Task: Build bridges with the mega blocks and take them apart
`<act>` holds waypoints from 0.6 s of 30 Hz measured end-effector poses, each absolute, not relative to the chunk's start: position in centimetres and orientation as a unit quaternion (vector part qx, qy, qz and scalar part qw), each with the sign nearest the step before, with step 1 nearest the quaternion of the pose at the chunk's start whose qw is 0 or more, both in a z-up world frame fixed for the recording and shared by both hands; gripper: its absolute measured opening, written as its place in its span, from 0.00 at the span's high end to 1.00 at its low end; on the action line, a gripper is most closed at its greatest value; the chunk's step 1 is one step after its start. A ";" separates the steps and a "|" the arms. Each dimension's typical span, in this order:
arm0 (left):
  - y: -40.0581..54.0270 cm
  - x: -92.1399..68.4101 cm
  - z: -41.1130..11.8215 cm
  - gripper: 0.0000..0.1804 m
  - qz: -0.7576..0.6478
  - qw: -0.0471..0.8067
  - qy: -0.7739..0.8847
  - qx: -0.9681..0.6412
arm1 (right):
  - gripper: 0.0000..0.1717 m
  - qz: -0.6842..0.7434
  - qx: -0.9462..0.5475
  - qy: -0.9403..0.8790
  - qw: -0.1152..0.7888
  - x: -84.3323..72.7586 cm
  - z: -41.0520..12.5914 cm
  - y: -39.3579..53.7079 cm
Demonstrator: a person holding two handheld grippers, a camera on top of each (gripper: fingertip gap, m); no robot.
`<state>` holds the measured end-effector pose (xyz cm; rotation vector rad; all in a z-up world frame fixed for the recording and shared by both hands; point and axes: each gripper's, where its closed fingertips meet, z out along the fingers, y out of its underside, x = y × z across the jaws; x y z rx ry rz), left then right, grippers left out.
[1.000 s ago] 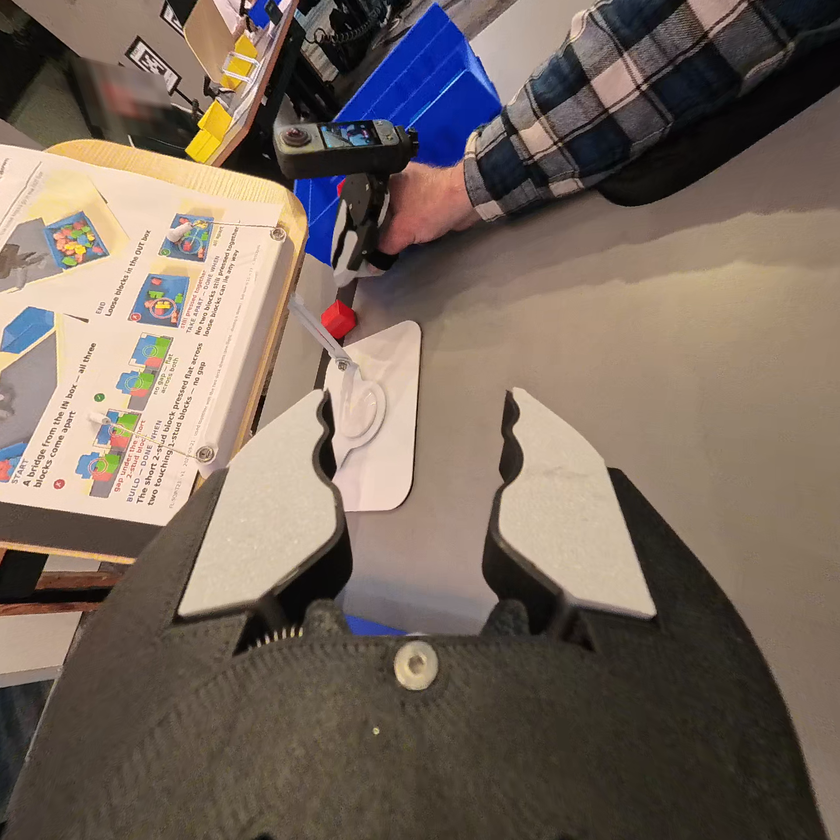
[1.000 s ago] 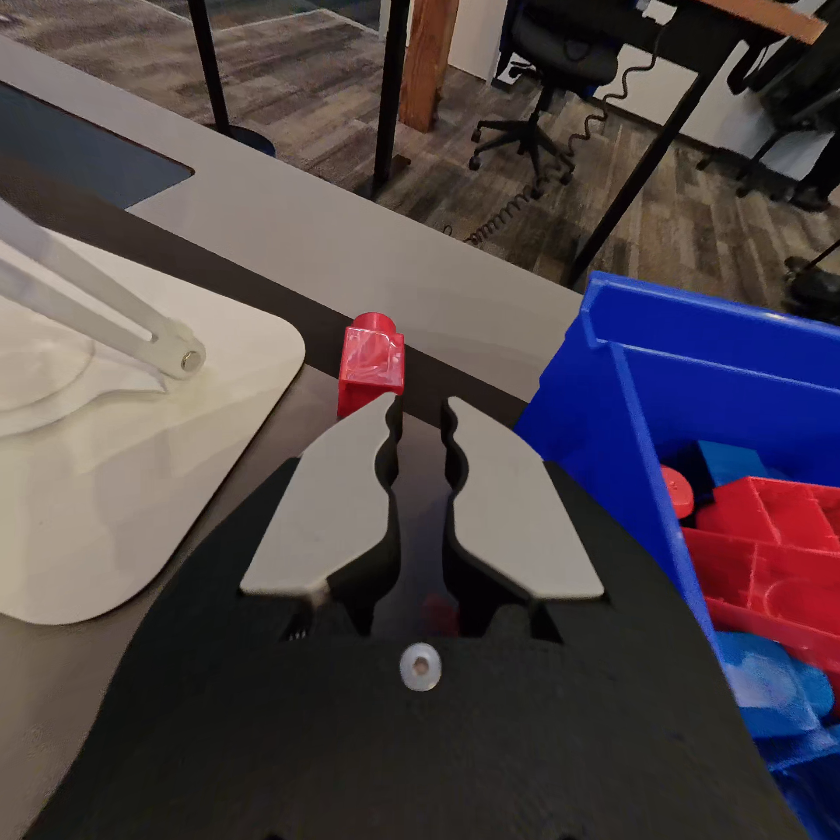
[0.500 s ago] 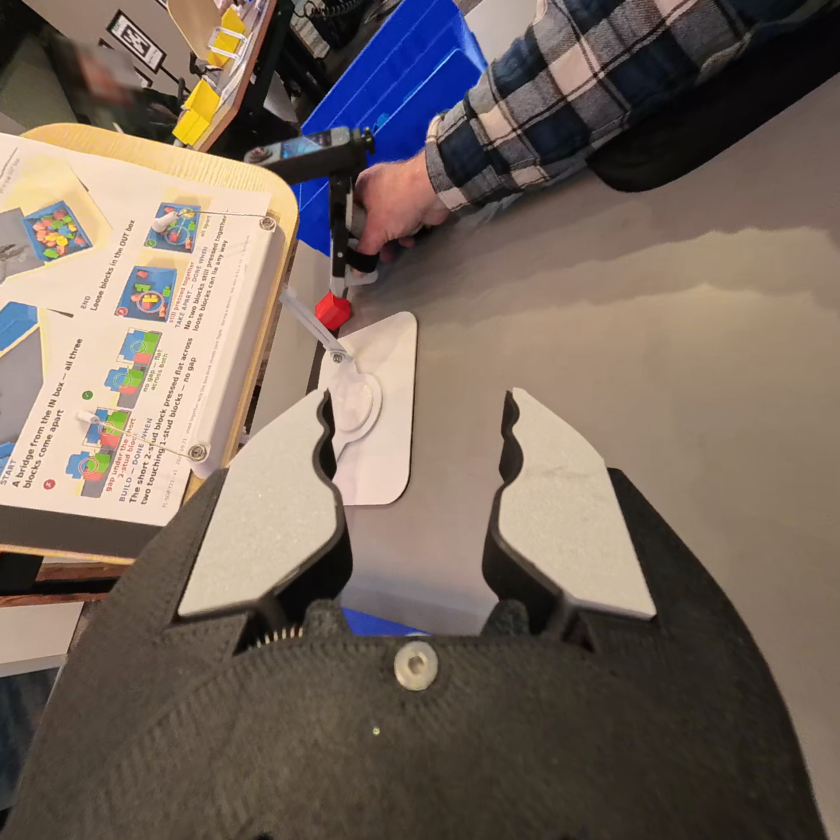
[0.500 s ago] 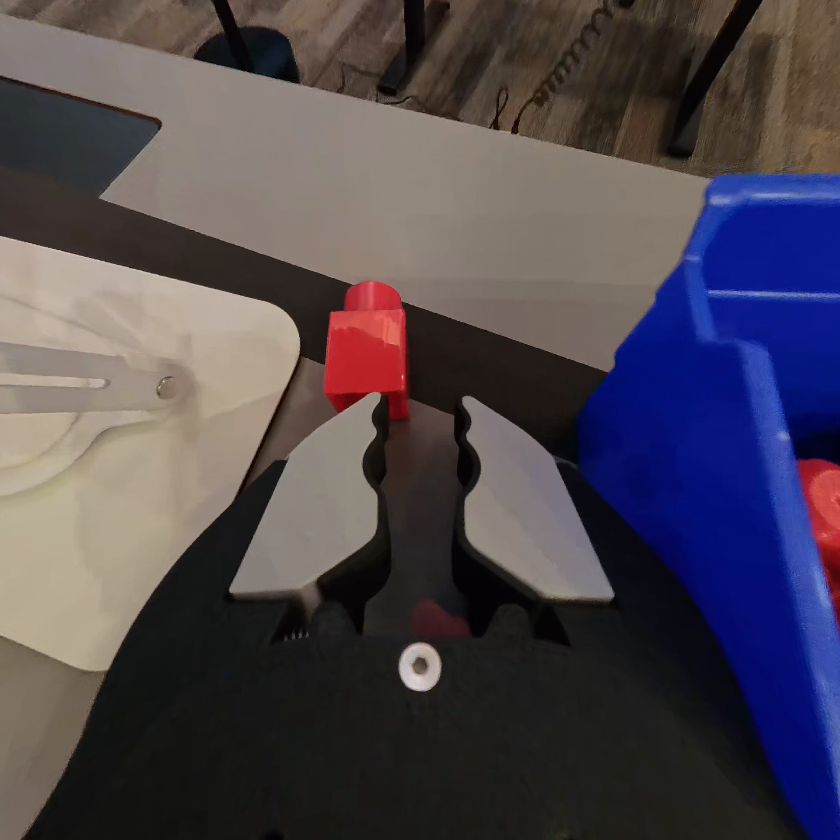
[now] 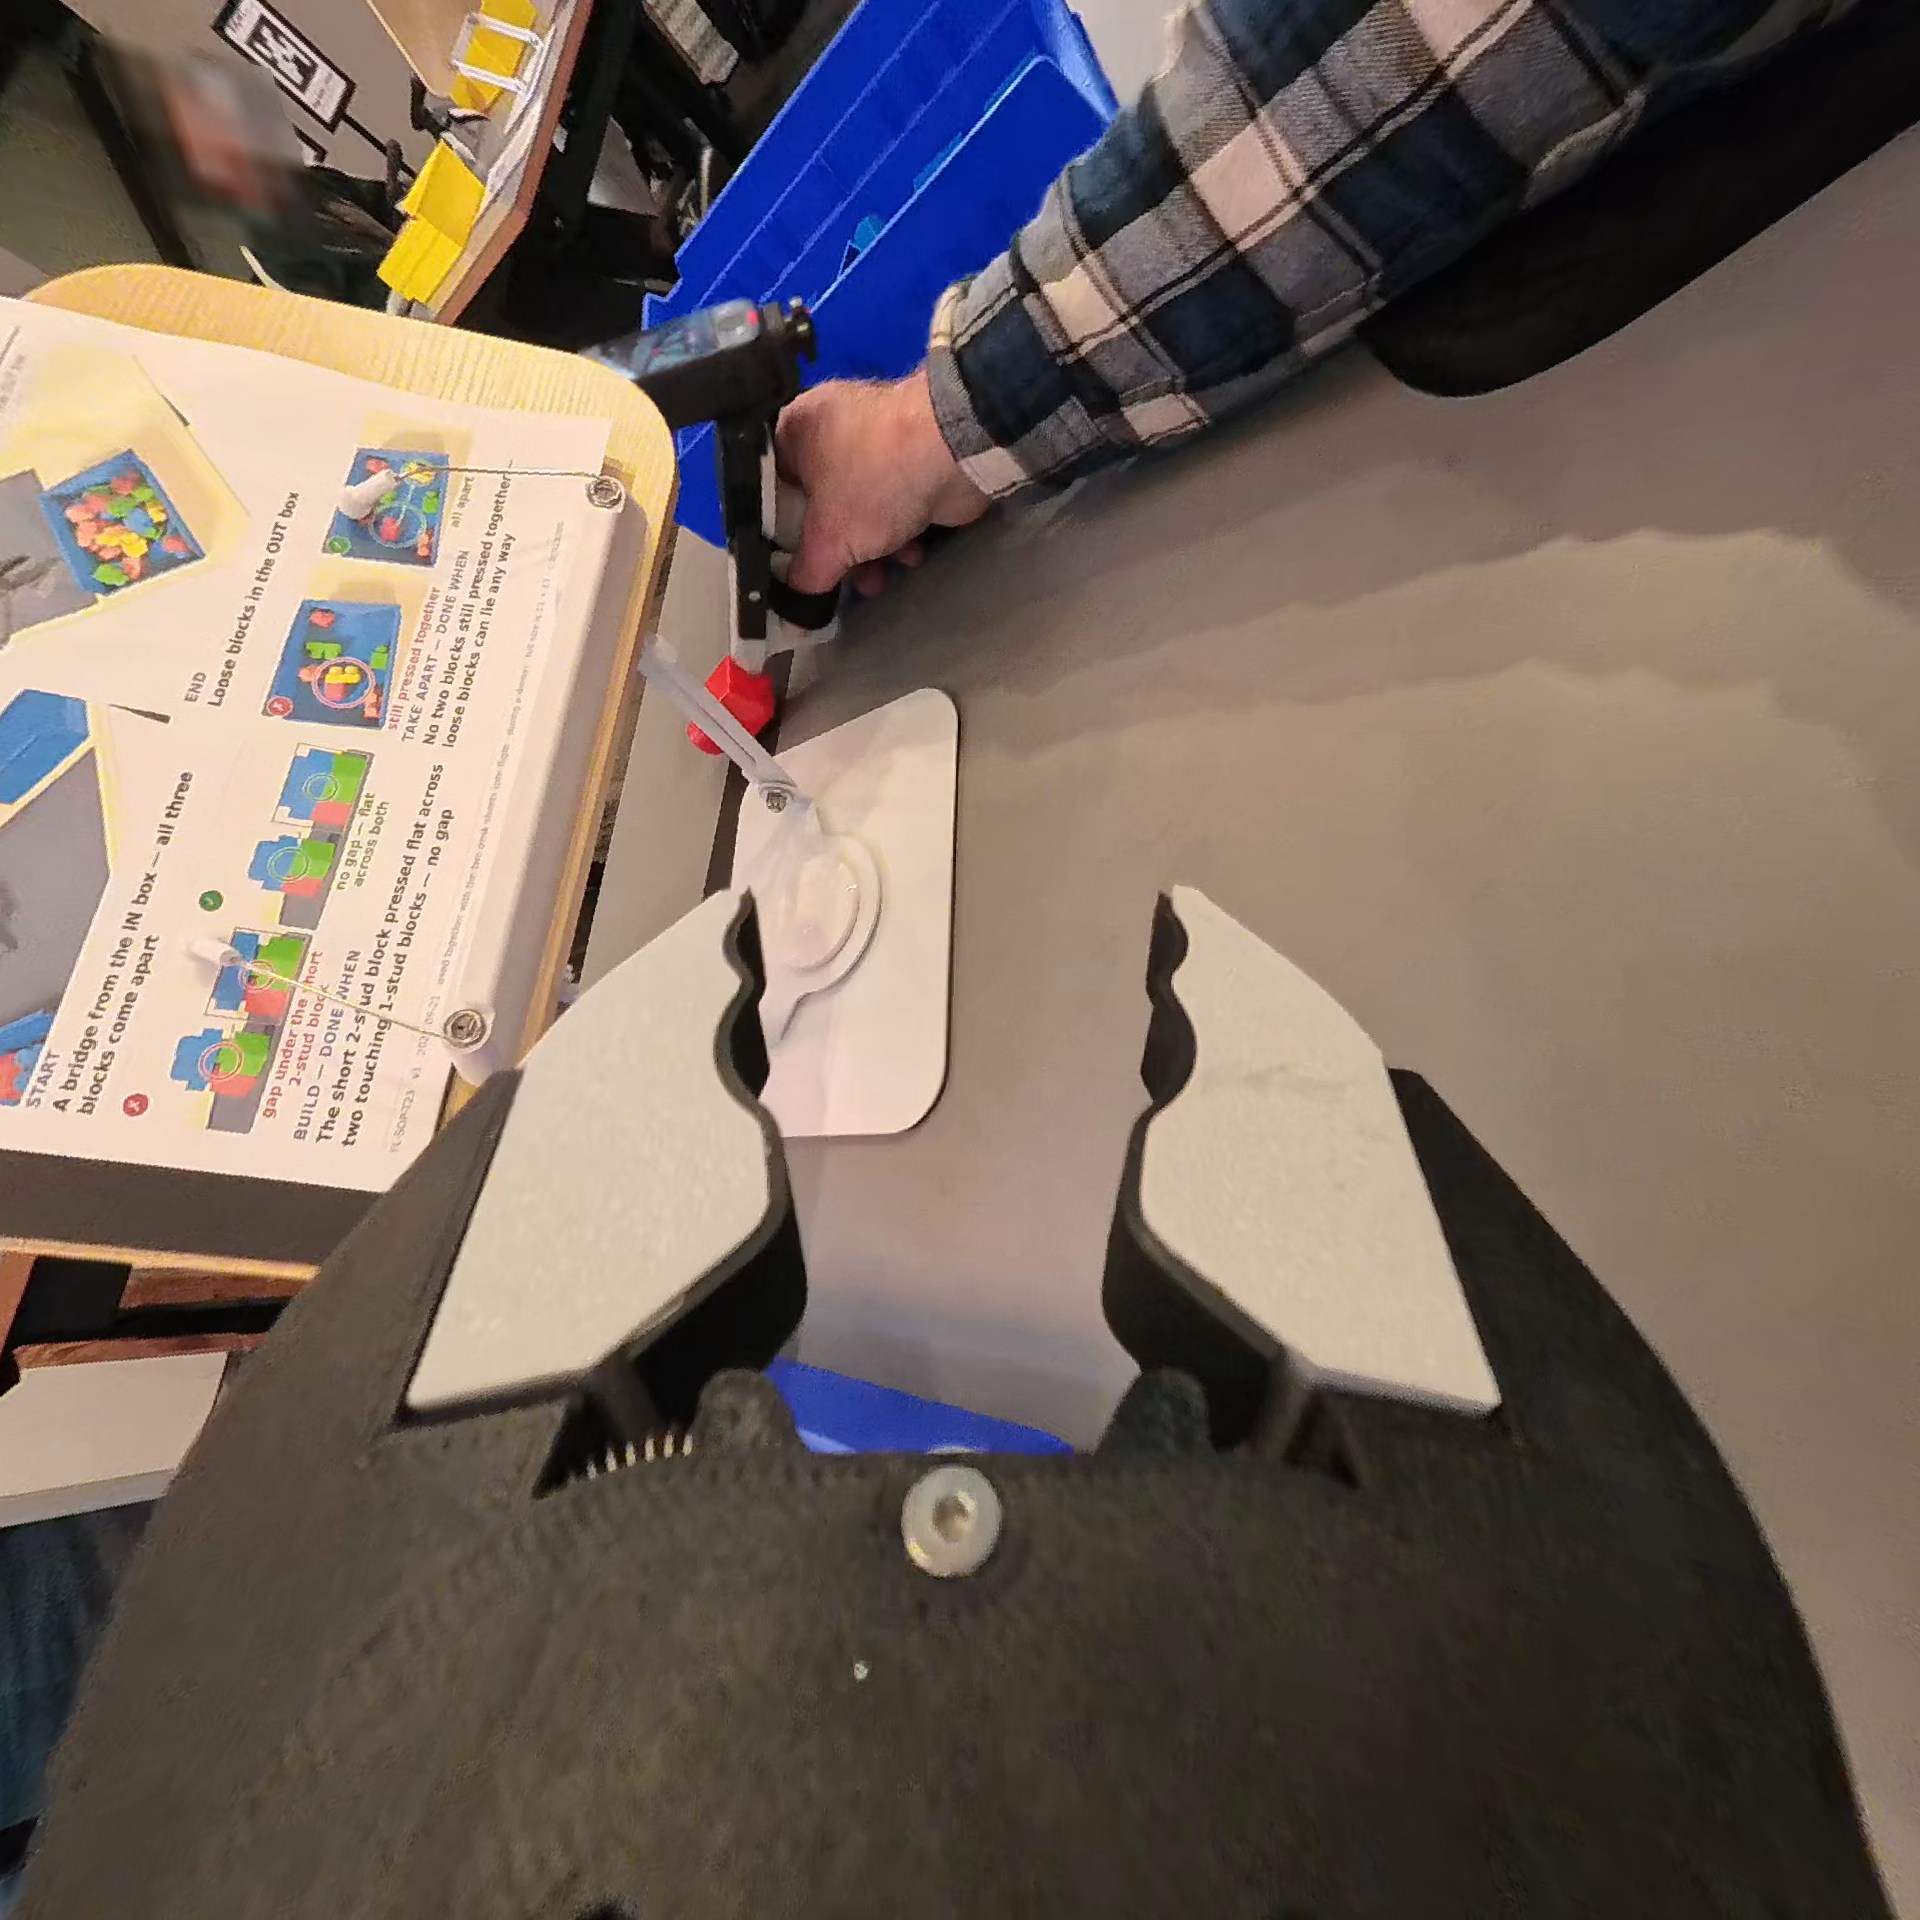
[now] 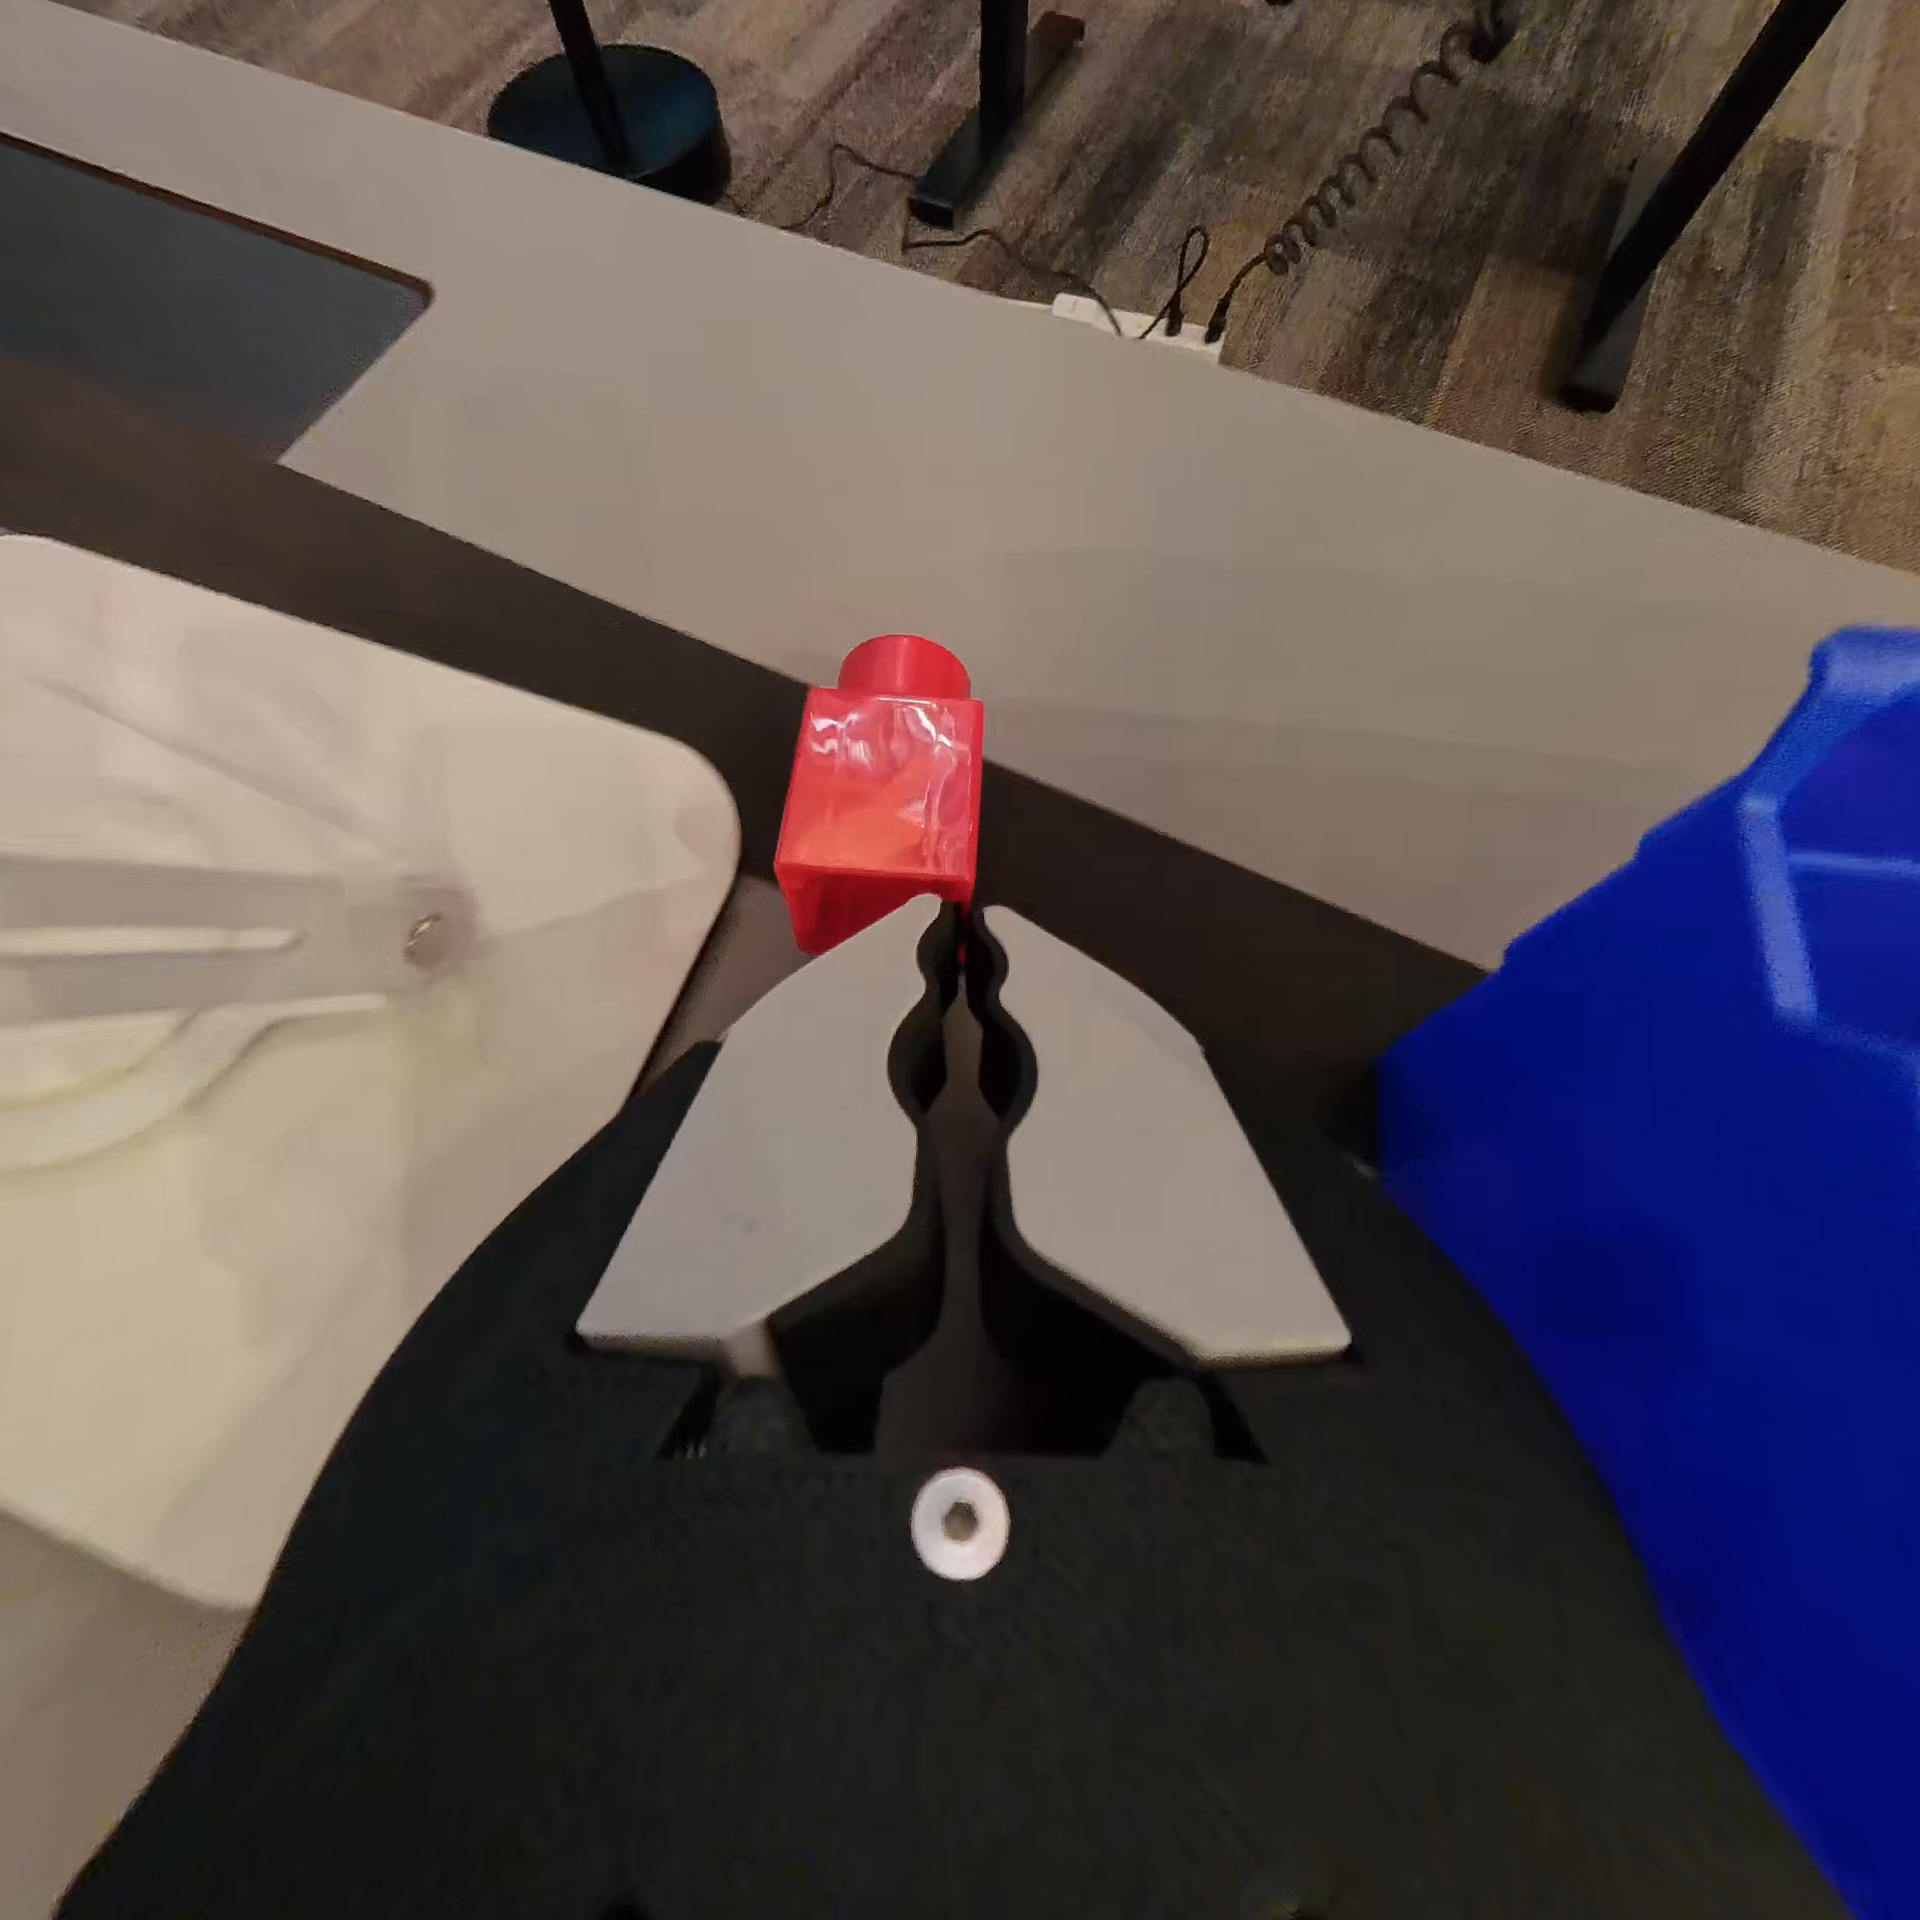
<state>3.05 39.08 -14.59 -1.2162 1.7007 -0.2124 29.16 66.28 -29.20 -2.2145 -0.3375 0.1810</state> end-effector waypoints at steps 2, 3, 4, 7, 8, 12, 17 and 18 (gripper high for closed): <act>39.3 2.7 -14.3 0.61 -0.087 0.501 0.699 -0.503 | 0.99 0.084 -0.891 -0.130 0.426 28.7 -28.8 64.6; 39.5 2.5 -14.0 0.61 -0.087 0.505 0.696 -0.503 | 0.99 0.092 -0.894 -0.120 0.422 28.7 -28.8 63.5; 39.7 2.3 -13.8 0.61 -0.088 0.509 0.692 -0.504 | 0.99 0.093 -0.895 -0.114 0.421 28.9 -28.9 62.3; 40.0 2.1 -13.0 0.61 -0.099 0.522 0.683 -0.501 | 0.99 0.093 -0.904 -0.112 0.402 29.2 -29.3 58.6; 40.0 2.0 -12.8 0.61 -0.098 0.526 0.682 -0.499 | 0.99 0.091 -0.905 -0.111 0.401 29.3 -29.1 57.4; 39.6 1.7 -12.3 0.61 -0.103 0.536 0.678 -0.493 | 0.99 0.114 -0.896 -0.124 0.411 28.5 -26.6 51.3; 39.2 0.6 -12.5 0.62 -0.114 0.540 0.668 -0.498 | 0.99 0.068 -0.851 -0.139 0.503 31.9 -15.8 46.5; 39.2 0.5 -12.7 0.62 -0.114 0.539 0.668 -0.501 | 0.99 0.036 -0.847 -0.129 0.514 34.3 -14.2 46.8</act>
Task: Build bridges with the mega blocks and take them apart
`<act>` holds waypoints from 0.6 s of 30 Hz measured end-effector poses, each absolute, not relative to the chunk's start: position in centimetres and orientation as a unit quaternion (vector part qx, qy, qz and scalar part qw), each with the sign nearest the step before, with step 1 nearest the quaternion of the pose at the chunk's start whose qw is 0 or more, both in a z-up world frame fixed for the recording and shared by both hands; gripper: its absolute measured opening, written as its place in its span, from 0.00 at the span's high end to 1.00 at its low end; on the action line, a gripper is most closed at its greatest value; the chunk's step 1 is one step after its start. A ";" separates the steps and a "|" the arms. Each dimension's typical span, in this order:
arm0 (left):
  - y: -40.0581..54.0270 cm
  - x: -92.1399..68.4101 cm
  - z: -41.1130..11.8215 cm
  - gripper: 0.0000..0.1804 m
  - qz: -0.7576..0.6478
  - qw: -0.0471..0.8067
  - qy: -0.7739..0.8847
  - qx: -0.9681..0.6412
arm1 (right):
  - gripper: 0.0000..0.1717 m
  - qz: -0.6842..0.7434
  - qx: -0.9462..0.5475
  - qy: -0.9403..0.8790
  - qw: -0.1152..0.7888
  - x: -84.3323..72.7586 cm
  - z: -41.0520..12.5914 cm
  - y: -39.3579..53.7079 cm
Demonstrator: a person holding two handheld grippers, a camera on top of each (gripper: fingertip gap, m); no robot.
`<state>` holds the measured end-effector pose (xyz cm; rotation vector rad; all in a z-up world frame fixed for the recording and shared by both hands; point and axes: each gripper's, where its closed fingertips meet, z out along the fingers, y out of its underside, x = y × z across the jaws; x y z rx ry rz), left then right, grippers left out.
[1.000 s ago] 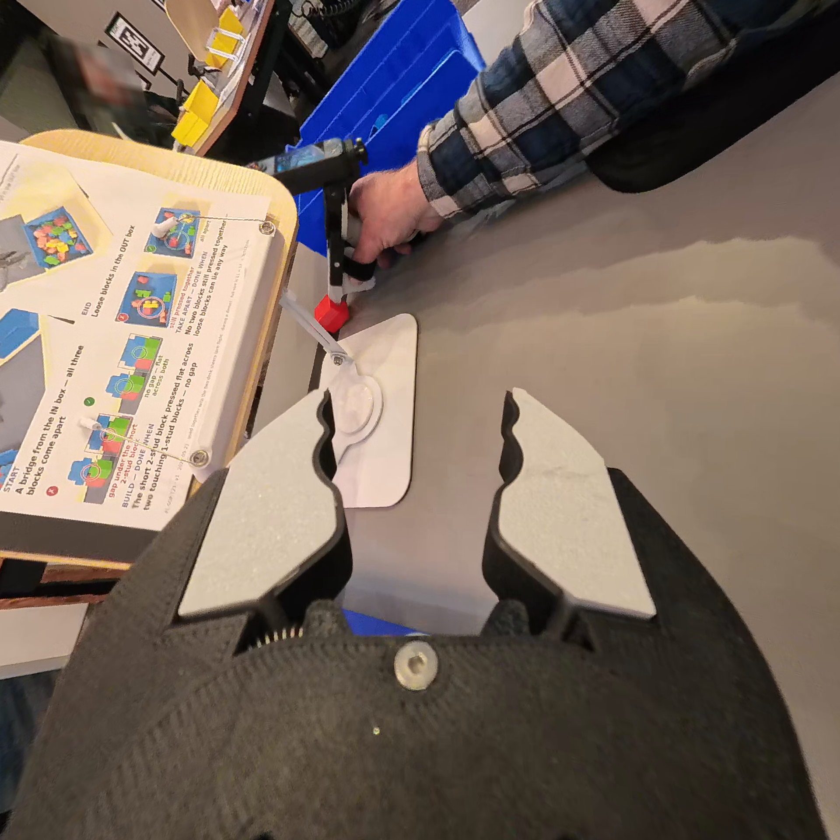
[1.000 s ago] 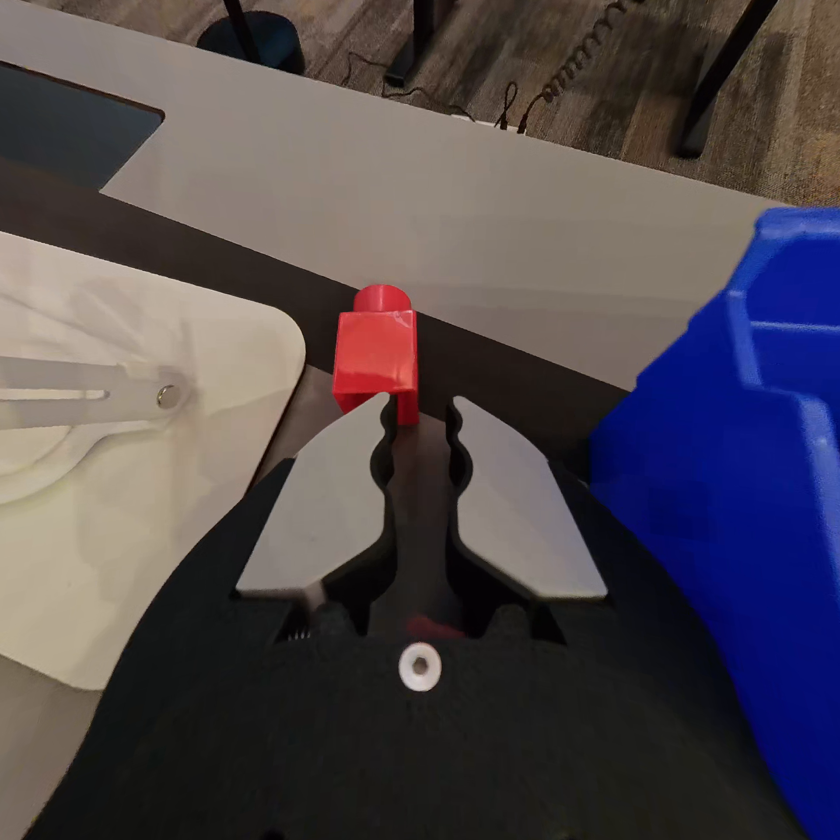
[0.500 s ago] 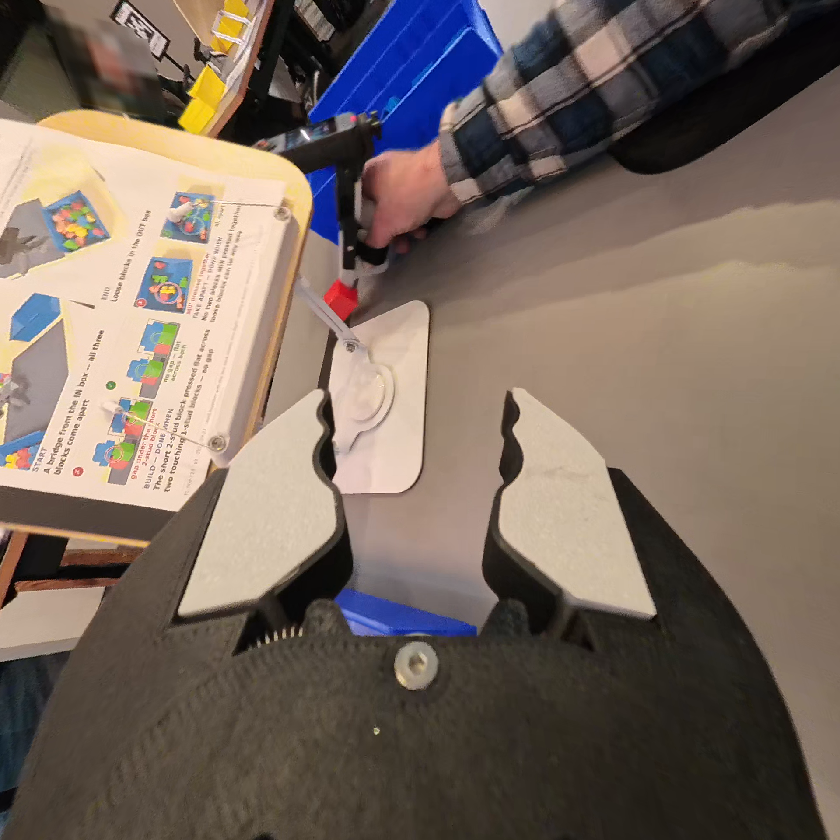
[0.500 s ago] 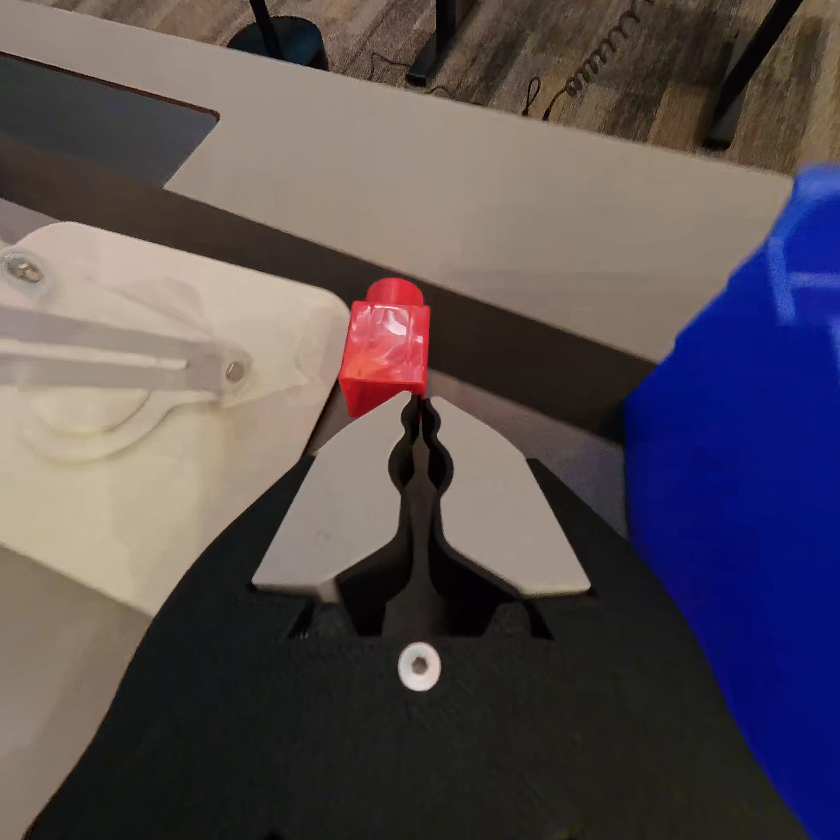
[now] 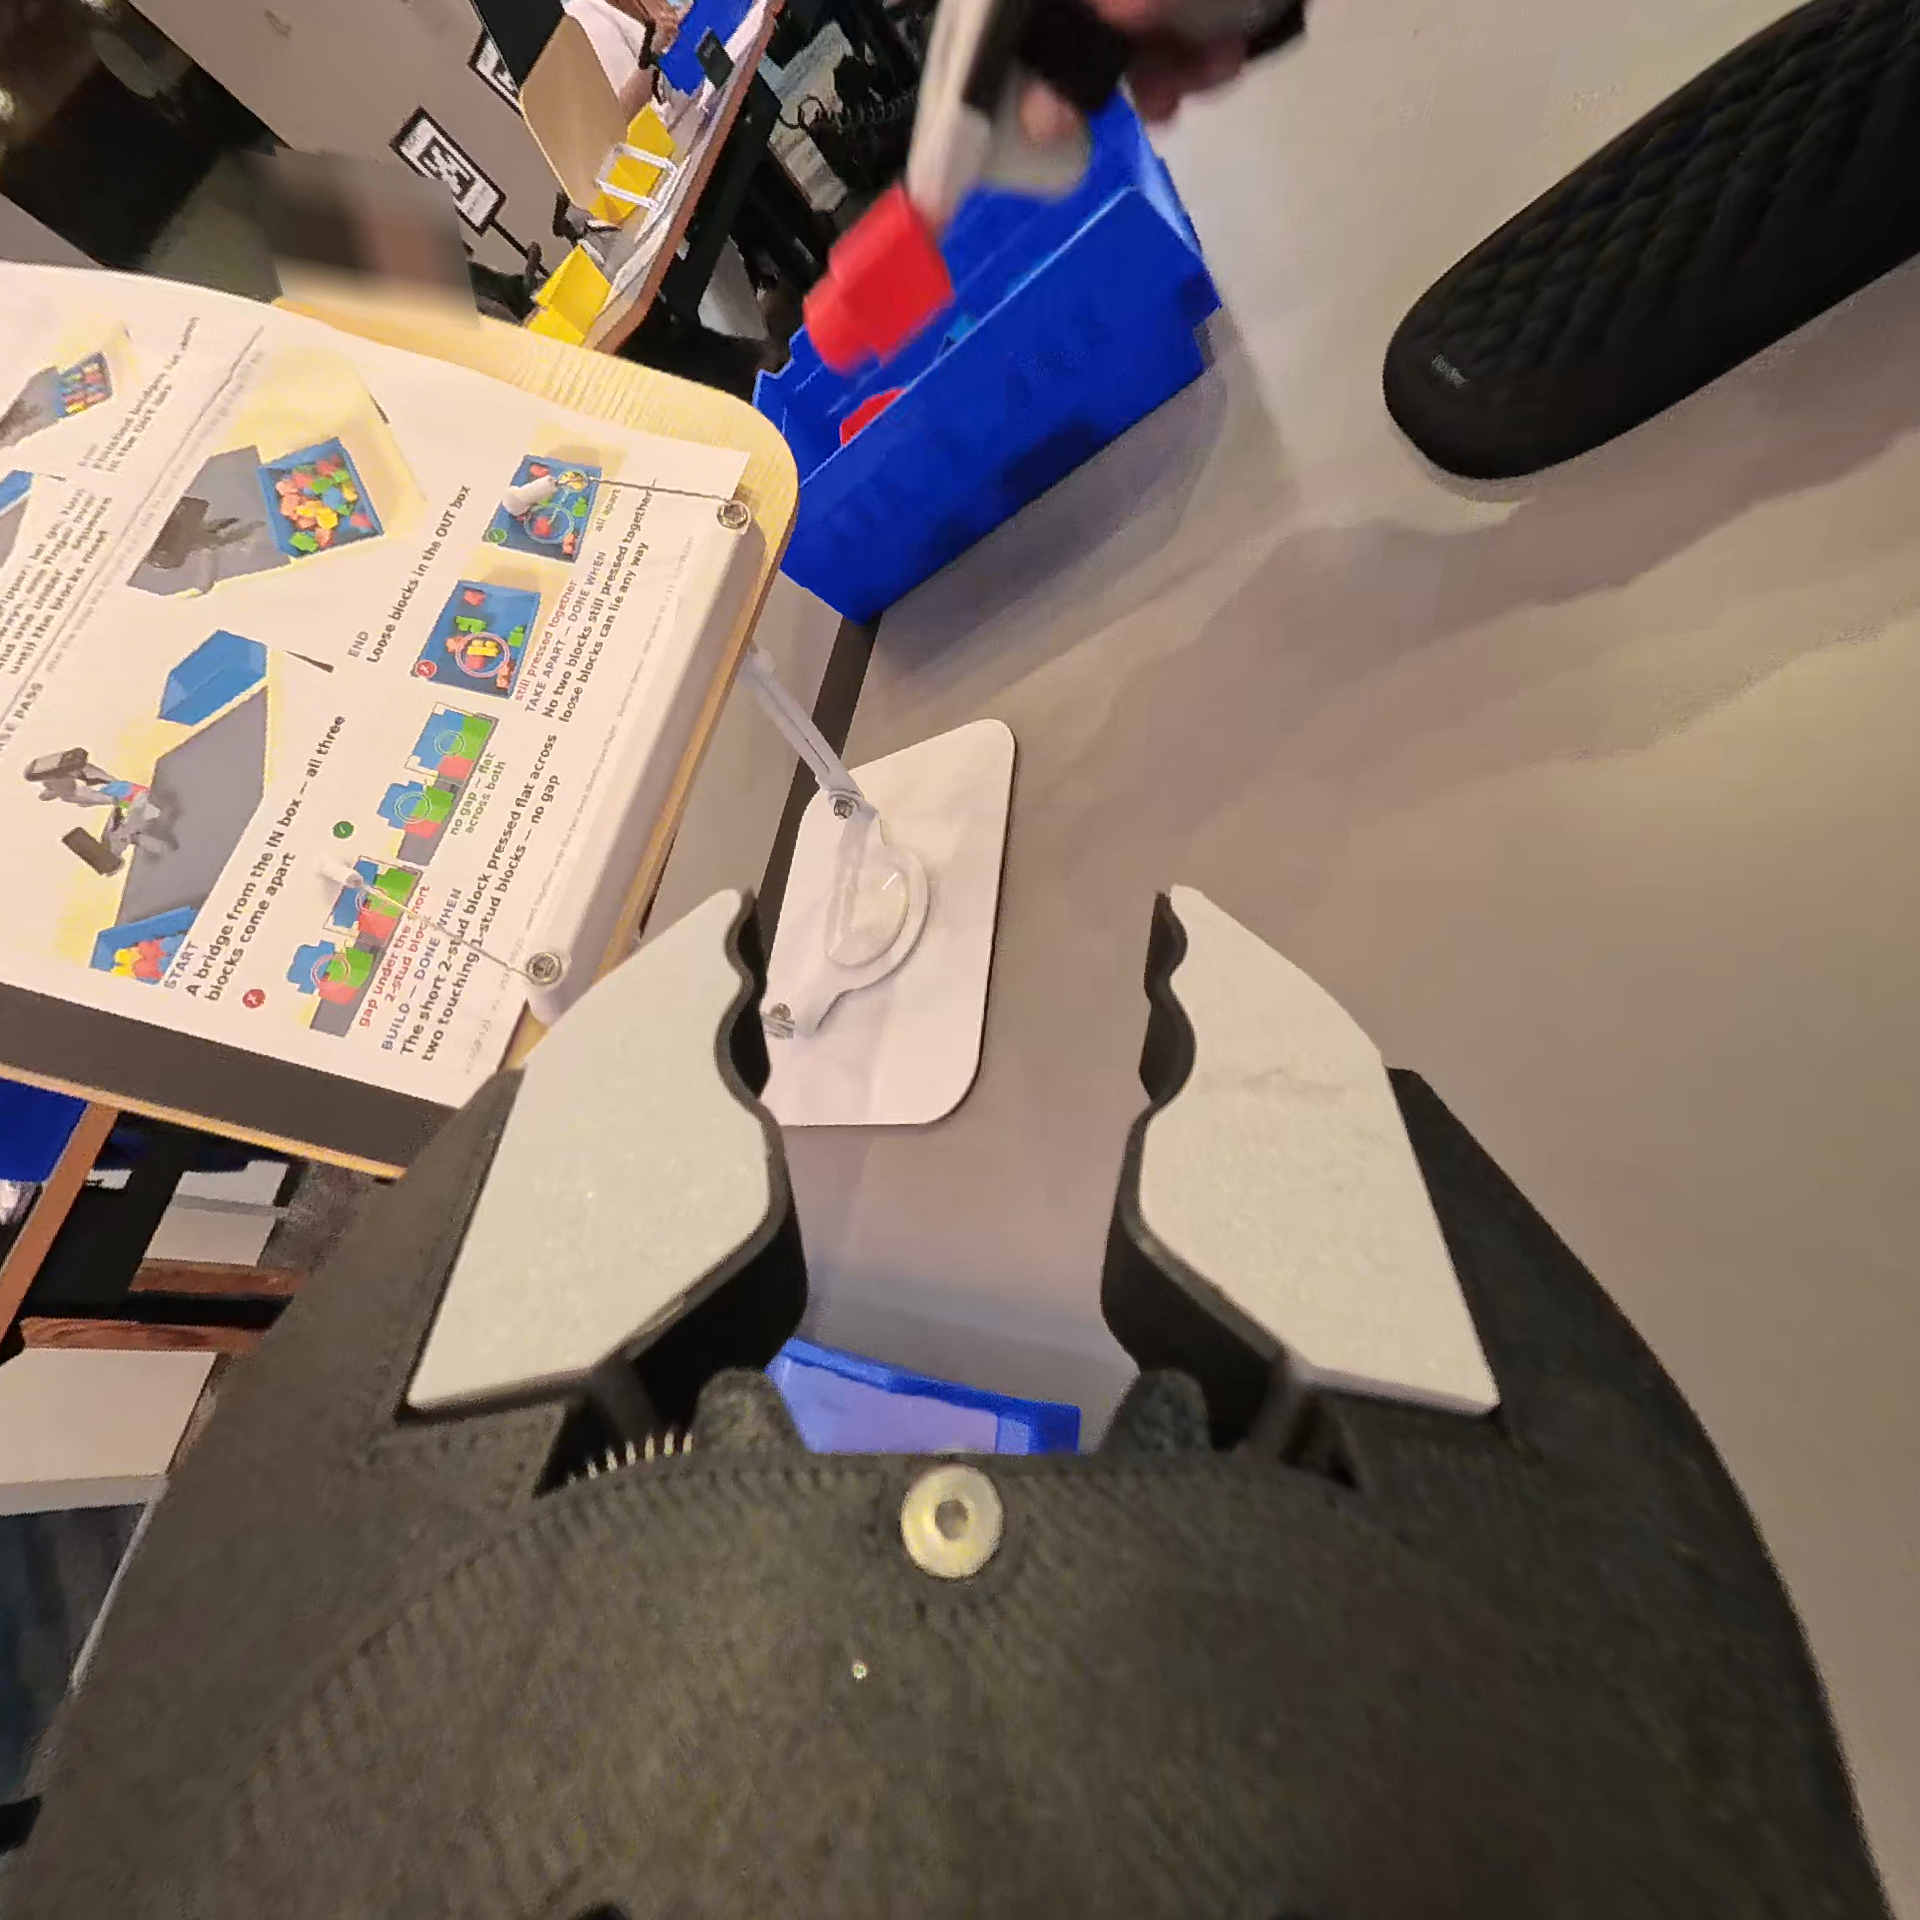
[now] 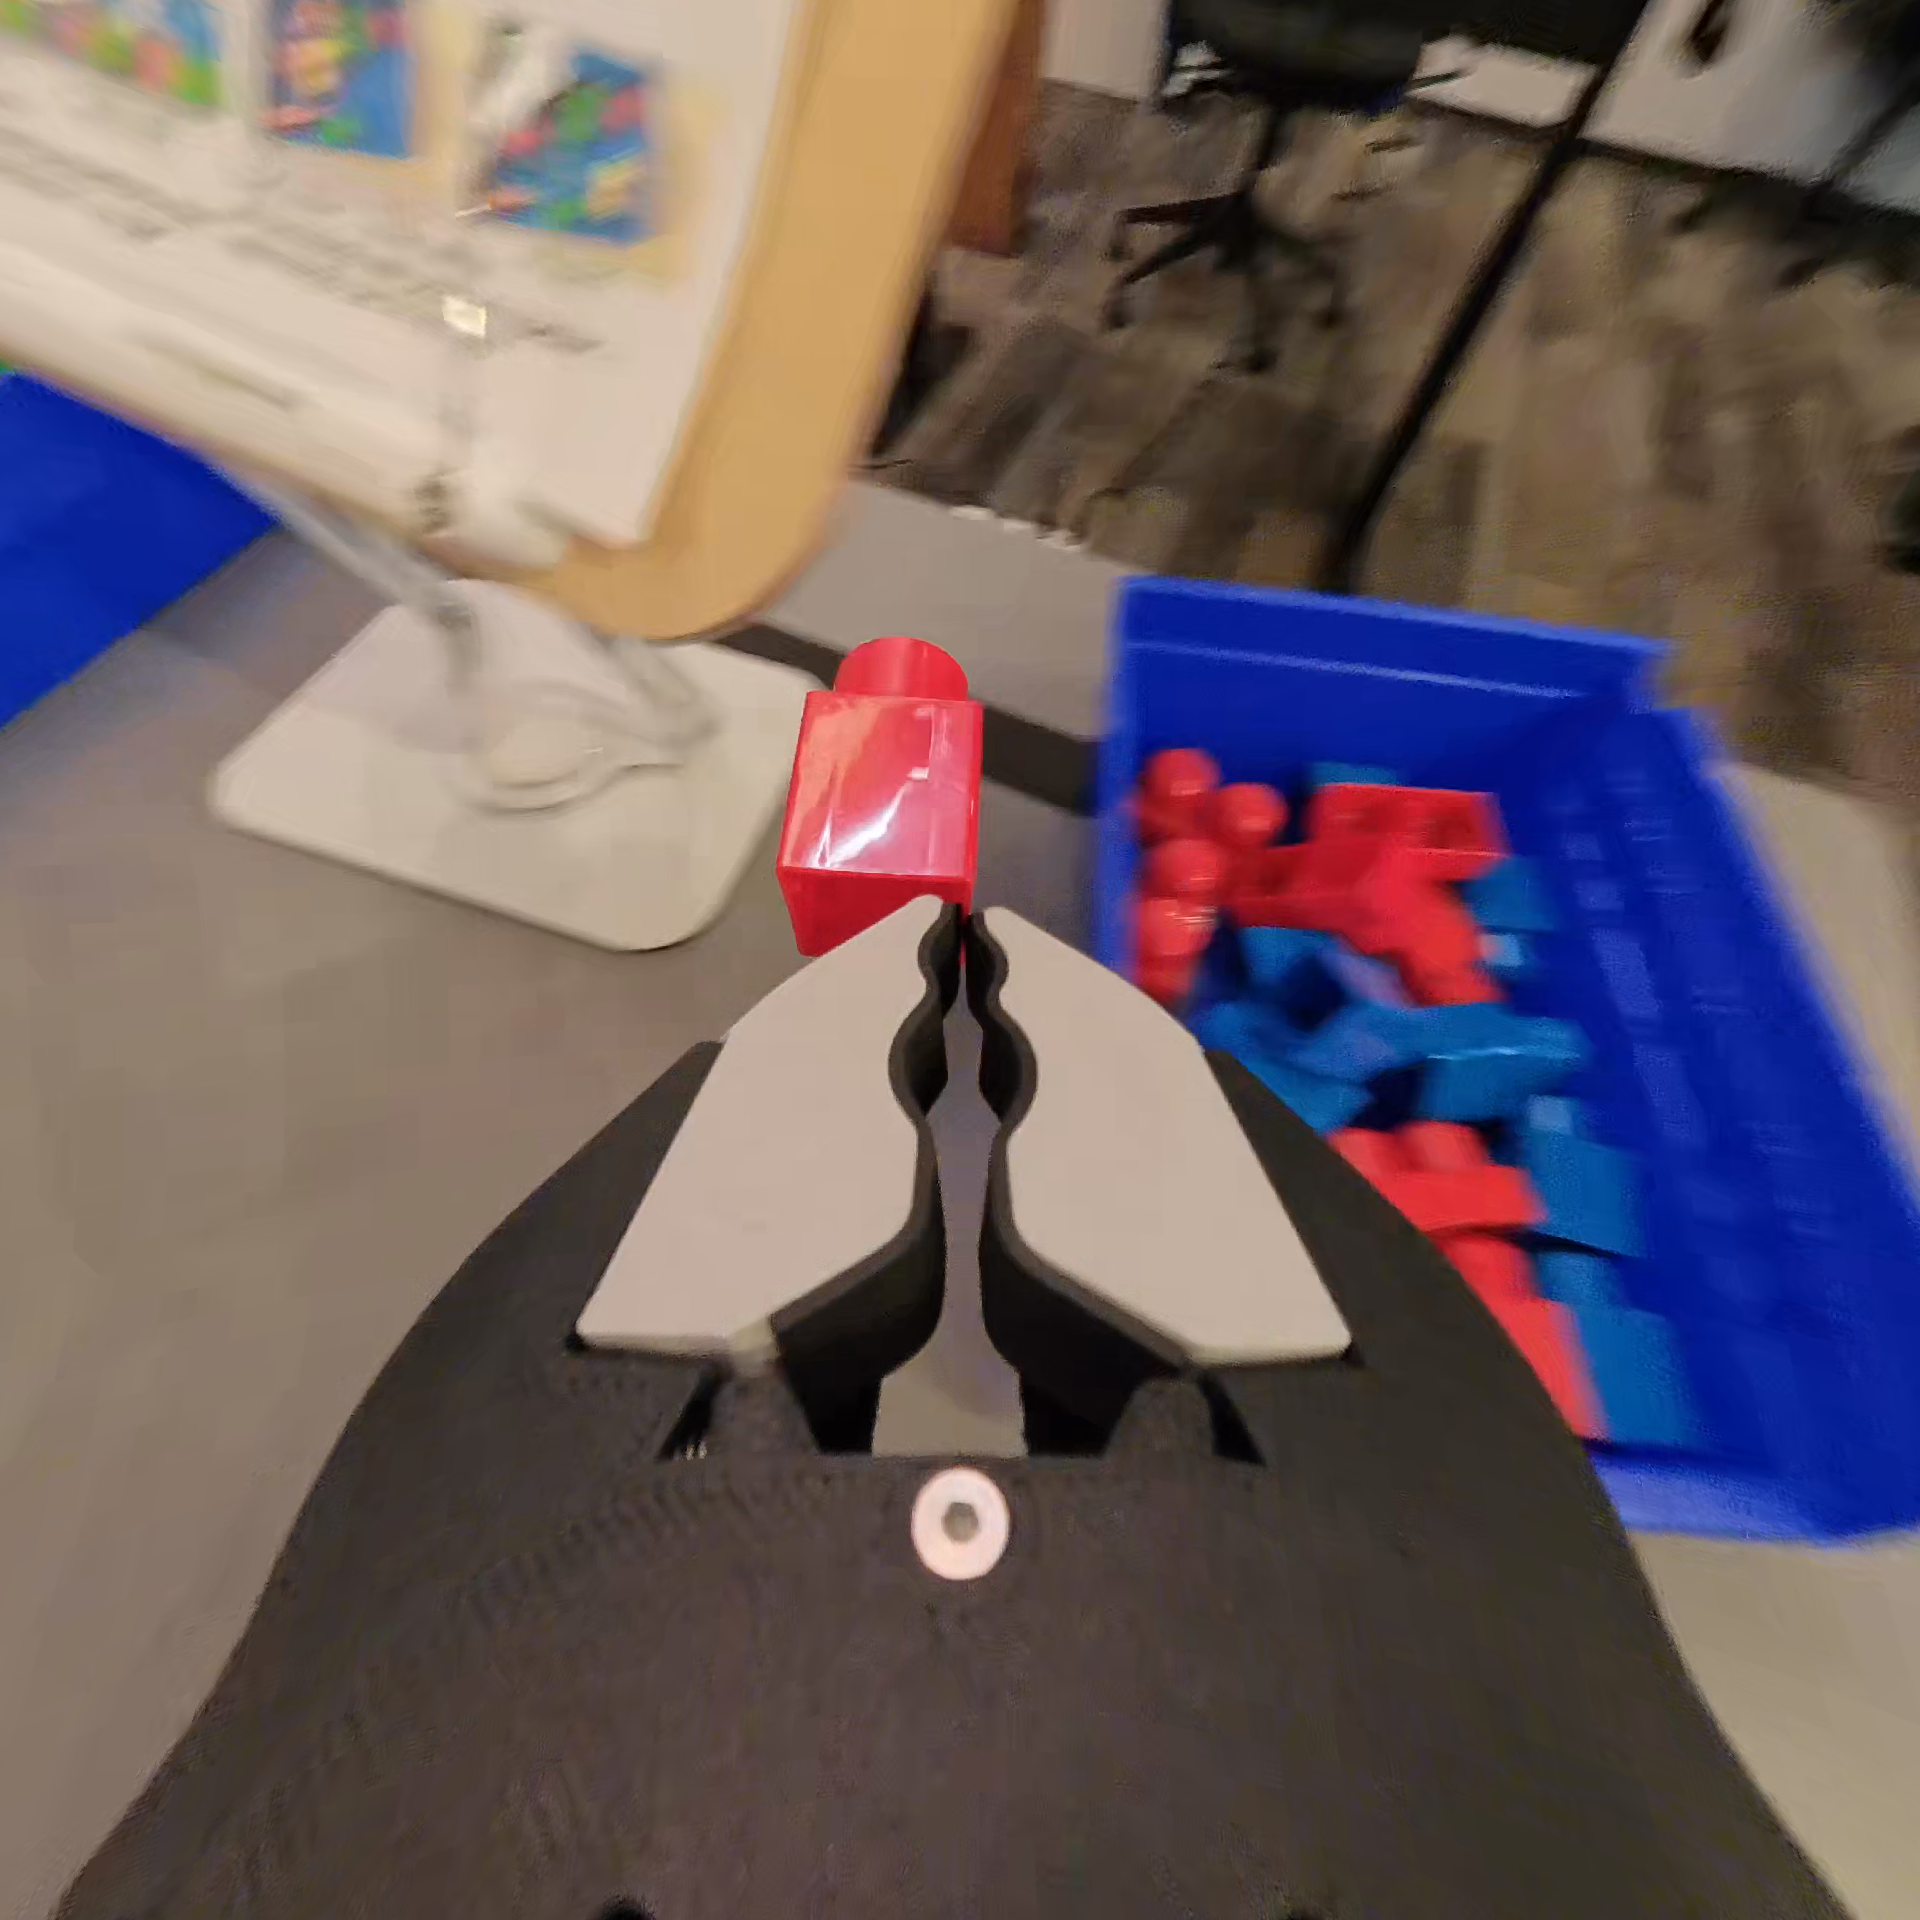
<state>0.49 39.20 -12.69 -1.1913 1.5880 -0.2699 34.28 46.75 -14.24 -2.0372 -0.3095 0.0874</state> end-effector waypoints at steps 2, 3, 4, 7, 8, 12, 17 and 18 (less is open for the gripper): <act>39.1 0.4 -12.8 0.62 -0.107 0.537 0.669 -0.503 | 0.99 0.011 -0.855 -0.099 0.508 39.0 -13.6 48.1; 39.0 0.4 -12.9 0.62 -0.105 0.535 0.670 -0.504 | 0.99 0.002 -0.861 -0.086 0.501 41.0 -14.0 48.9; 38.9 0.3 -12.9 0.62 -0.102 0.534 0.670 -0.505 | 0.91 -0.012 -0.873 -0.076 0.482 42.8 -15.1 49.6; 39.6 -0.6 -13.0 0.61 -0.085 0.532 0.661 -0.523 | 0.69 0.003 -0.890 -0.079 0.449 43.4 -17.2 50.1; 40.1 -1.1 -13.1 0.61 -0.082 0.531 0.656 -0.531 | 0.68 0.023 -0.890 -0.097 0.445 42.2 -17.6 50.0; 43.1 -3.8 -13.6 0.61 -0.050 0.523 0.634 -0.568 | 0.69 0.048 -0.911 -0.184 0.366 38.0 -22.2 49.0; 48.0 -8.2 -13.6 0.62 0.002 0.516 0.593 -0.618 | 0.95 -0.043 -0.918 -0.213 0.331 38.5 -23.9 49.6; 49.0 -9.1 -13.8 0.62 0.012 0.511 0.586 -0.628 | 0.95 -0.038 -0.919 -0.212 0.329 38.1 -23.9 49.7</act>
